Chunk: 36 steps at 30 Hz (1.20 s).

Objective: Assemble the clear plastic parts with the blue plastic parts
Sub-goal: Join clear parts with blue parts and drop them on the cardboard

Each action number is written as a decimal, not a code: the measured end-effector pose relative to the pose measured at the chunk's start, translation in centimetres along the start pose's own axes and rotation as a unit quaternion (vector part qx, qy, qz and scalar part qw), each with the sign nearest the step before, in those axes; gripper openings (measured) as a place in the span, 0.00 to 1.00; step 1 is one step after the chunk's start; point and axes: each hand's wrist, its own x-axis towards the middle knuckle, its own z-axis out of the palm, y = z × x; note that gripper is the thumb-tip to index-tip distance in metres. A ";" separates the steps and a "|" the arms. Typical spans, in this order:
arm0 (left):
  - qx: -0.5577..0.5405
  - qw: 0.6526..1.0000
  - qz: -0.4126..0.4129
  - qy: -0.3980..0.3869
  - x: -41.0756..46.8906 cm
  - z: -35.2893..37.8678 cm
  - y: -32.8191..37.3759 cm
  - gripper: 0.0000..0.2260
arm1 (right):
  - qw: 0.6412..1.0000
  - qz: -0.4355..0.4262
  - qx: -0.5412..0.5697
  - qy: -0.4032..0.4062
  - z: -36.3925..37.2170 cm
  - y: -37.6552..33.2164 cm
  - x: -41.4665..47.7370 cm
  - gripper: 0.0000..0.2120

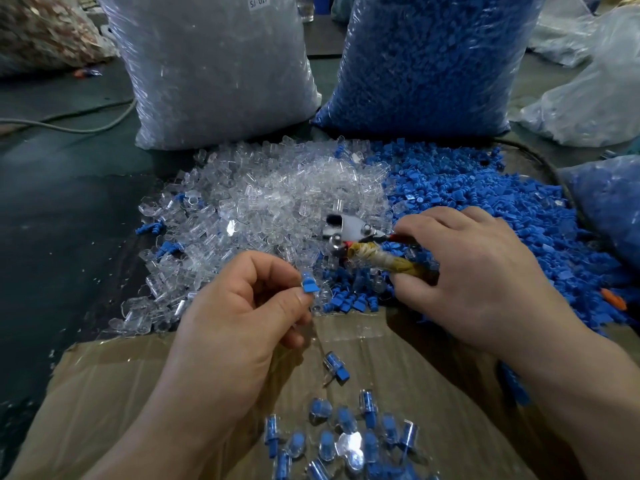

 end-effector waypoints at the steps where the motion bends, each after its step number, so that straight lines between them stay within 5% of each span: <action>1: -0.005 1.000 0.000 0.002 0.0 0.0 -0.1 0.07 | 1.000 -0.010 0.018 0.018 -0.2 -0.2 -0.2 0.27; 8: -0.073 0.997 0.002 0.000 0.3 -0.7 -0.4 0.12 | 0.988 -0.128 0.084 0.027 -1.0 -1.3 -1.6 0.24; 11: -0.052 0.998 0.037 -0.003 0.4 -0.9 -0.5 0.04 | 0.988 -0.133 0.082 0.013 -1.1 -1.1 -1.8 0.26; 36: 0.007 0.995 0.100 -0.019 -0.4 -0.7 0.9 0.04 | 0.988 -0.144 0.050 -0.006 -1.0 -1.0 -1.8 0.27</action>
